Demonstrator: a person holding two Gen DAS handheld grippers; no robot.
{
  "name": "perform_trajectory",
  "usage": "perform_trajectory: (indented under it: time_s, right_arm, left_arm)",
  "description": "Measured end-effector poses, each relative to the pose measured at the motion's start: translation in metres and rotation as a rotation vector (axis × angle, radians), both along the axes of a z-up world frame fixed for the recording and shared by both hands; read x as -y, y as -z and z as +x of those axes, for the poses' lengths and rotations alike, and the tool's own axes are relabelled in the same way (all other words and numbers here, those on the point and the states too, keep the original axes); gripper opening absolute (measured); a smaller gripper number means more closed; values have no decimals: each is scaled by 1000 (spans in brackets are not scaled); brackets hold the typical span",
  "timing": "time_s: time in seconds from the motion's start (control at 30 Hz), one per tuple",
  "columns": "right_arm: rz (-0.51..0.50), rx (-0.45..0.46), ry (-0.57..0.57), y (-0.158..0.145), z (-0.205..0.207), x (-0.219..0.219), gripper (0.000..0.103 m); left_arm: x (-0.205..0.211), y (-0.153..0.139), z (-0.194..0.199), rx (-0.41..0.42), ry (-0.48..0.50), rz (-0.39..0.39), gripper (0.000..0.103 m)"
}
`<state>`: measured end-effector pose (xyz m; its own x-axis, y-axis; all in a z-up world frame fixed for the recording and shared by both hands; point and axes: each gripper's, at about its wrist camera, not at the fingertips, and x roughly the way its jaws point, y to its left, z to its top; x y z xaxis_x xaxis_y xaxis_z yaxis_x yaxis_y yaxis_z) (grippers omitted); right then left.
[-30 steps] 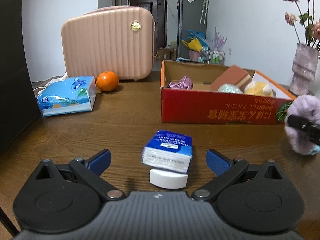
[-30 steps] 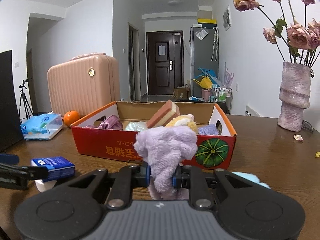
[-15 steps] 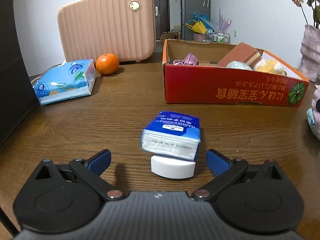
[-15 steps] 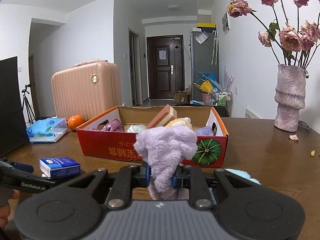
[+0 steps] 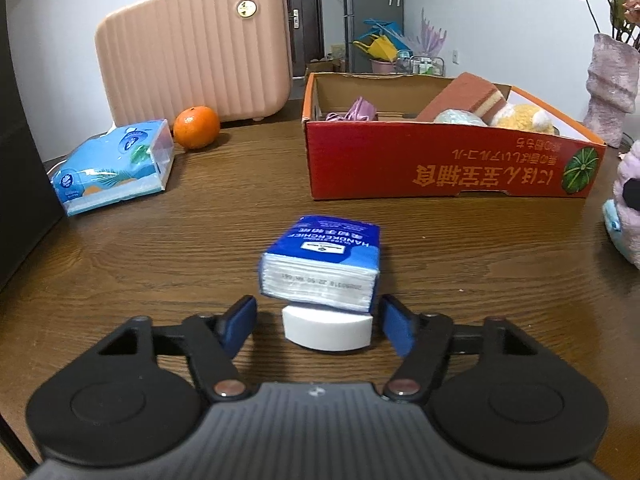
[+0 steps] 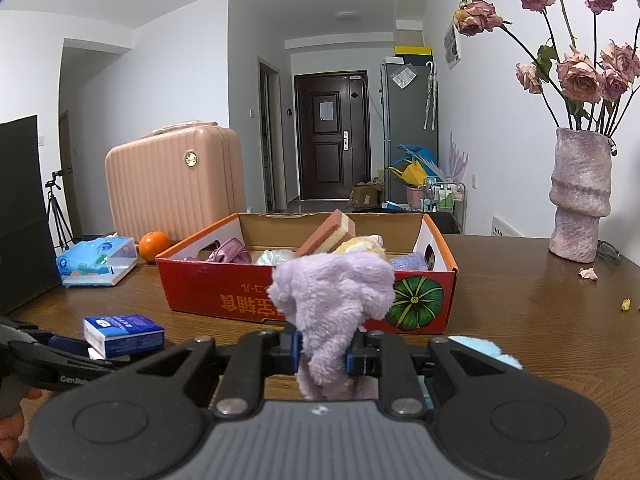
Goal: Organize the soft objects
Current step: 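Close the left tool on the white foam wedge and lift it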
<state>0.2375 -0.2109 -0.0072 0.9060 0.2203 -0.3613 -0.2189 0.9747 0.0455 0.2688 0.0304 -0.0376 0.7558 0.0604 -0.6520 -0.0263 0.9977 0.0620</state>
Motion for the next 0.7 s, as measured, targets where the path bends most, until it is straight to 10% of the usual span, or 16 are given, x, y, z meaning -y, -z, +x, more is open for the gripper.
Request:
perform_trajectory:
  time_s: [0.2,0.7]
  right_arm:
    - [0,0,0,0,0,0,19]
    - [-1,2,-1,0,0,-1,19]
  left_arm:
    - [2,-2,-3,0,44,-19,38]
    - [12,-14,-27,67,93,-30,34]
